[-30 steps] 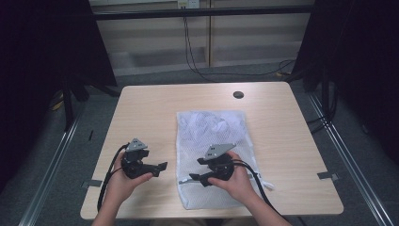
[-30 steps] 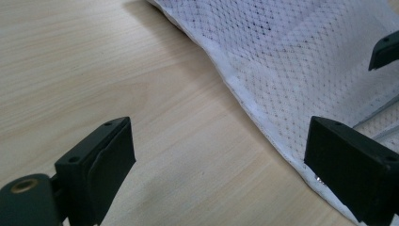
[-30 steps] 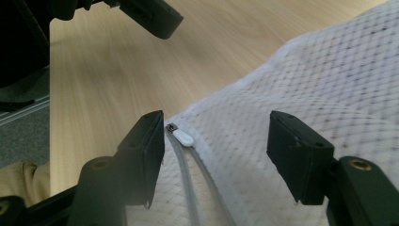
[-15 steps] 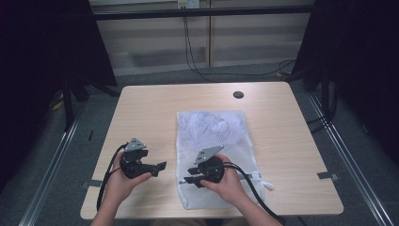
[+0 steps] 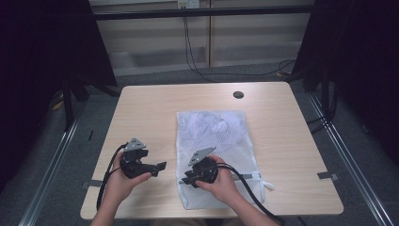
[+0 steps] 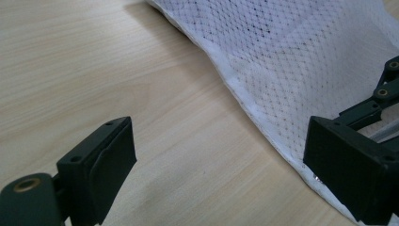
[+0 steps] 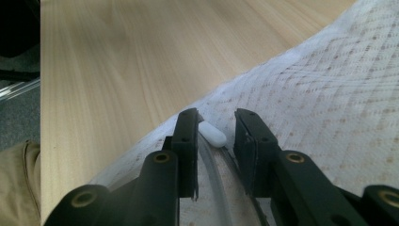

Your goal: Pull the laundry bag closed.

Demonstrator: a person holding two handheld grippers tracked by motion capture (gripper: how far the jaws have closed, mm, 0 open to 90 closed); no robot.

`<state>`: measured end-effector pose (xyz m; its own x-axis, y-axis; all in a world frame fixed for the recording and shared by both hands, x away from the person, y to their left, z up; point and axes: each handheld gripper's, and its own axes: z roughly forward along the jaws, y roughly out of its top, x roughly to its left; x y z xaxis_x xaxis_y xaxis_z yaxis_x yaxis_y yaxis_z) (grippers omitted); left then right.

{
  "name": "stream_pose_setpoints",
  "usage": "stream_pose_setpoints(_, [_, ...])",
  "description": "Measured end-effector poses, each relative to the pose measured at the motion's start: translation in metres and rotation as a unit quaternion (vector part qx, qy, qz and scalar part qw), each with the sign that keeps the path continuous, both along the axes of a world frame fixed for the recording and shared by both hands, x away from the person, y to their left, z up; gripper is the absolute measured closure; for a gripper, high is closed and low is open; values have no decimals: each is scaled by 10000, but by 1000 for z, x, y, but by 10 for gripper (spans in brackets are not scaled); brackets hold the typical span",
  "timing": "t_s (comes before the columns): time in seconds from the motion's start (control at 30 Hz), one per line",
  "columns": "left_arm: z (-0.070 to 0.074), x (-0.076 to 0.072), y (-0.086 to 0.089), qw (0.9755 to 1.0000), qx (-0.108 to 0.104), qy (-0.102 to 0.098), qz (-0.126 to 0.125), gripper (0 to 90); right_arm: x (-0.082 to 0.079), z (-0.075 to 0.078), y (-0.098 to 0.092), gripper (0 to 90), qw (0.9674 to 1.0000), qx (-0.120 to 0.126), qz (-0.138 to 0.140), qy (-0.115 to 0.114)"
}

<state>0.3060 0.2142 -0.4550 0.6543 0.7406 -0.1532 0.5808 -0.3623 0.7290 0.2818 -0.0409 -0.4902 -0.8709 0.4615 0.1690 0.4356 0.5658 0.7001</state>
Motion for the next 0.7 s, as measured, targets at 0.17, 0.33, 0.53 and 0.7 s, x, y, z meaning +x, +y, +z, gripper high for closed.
stream_pose_setpoints(0.17, [-1,0,0,10000,18,-1,12,94,1,-2,3,732,10000,-8,24,47])
stream_pose_setpoints(0.33, [-1,0,0,10000,11,4,23,94,2,-5,5,734,10000,-27,64,54])
stream_pose_setpoints(0.53, [-1,1,0,10000,0,13,16,95,2,-7,9,698,9999,-63,57,99])
stream_pose_setpoints(0.7, [-1,1,0,10000,-8,25,12,96,3,-7,10,732,9999,-92,56,104])
